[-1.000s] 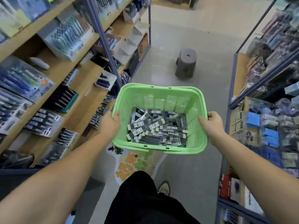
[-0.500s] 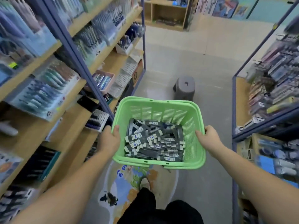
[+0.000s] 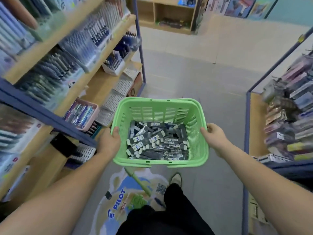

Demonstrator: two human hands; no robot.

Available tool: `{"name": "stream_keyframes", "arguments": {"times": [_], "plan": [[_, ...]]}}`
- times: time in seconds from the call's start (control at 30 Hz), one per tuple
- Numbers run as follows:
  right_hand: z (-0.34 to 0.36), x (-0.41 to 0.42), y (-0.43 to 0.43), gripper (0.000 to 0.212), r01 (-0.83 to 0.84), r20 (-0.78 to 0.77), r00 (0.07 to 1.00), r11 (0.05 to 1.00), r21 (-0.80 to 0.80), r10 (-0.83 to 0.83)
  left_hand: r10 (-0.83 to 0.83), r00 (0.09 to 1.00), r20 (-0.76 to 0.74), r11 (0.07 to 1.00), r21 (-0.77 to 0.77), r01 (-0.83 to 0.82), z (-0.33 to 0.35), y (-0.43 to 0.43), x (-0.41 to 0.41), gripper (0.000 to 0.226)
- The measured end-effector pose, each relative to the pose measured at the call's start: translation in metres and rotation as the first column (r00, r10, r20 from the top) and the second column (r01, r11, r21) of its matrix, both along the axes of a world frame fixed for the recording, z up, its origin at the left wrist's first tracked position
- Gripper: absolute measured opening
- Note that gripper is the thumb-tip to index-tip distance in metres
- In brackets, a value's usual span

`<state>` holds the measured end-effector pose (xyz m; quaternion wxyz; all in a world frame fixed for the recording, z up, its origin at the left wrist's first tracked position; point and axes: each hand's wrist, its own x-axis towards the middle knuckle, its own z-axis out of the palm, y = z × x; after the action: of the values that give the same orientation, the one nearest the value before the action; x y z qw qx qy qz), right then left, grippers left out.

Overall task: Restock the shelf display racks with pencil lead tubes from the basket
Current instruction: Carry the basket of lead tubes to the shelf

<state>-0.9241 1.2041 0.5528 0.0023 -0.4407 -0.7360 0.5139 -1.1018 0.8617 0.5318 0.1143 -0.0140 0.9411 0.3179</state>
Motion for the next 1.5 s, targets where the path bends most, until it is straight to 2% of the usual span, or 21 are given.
{"name": "stream_keyframes", "arguments": {"times": [0.2, 0.37, 0.67, 1.0, 1.27, 1.5], "plan": [[0.01, -0.098, 0.1, 0.017, -0.098, -0.029, 0.995, 0.993, -0.06, 0.096, 0.049, 0.999, -0.01, 0.995, -0.087, -0.05, 0.003, 0.086, -0.075, 0.043], [0.009, -0.186, 0.164, 0.016, -0.124, 0.005, 0.992, 0.988, -0.096, 0.126, 0.12, 0.993, -0.008, 0.992, -0.044, -0.12, 0.006, 0.14, -0.135, 0.041], [-0.002, -0.352, 0.259, 0.029, -0.163, 0.087, 0.981, 0.982, -0.096, 0.172, 0.196, 0.98, -0.018, 0.98, -0.034, -0.196, -0.015, 0.234, -0.285, 0.044], [0.005, -0.469, 0.394, 0.024, -0.241, 0.109, 0.959, 0.955, -0.173, 0.261, 0.237, 0.97, 0.056, 0.965, -0.127, -0.228, -0.019, 0.355, -0.373, 0.043], [-0.01, -0.548, 0.467, 0.028, -0.497, 0.179, 0.832, 0.849, -0.178, 0.525, 0.47, 0.876, 0.106, 0.882, -0.093, -0.462, -0.039, 0.417, -0.362, 0.045], [-0.016, -0.632, 0.428, 0.036, -0.672, 0.254, 0.683, 0.725, -0.149, 0.685, 0.699, 0.708, 0.099, 0.715, -0.099, -0.692, -0.043, 0.397, -0.347, 0.046]]}}
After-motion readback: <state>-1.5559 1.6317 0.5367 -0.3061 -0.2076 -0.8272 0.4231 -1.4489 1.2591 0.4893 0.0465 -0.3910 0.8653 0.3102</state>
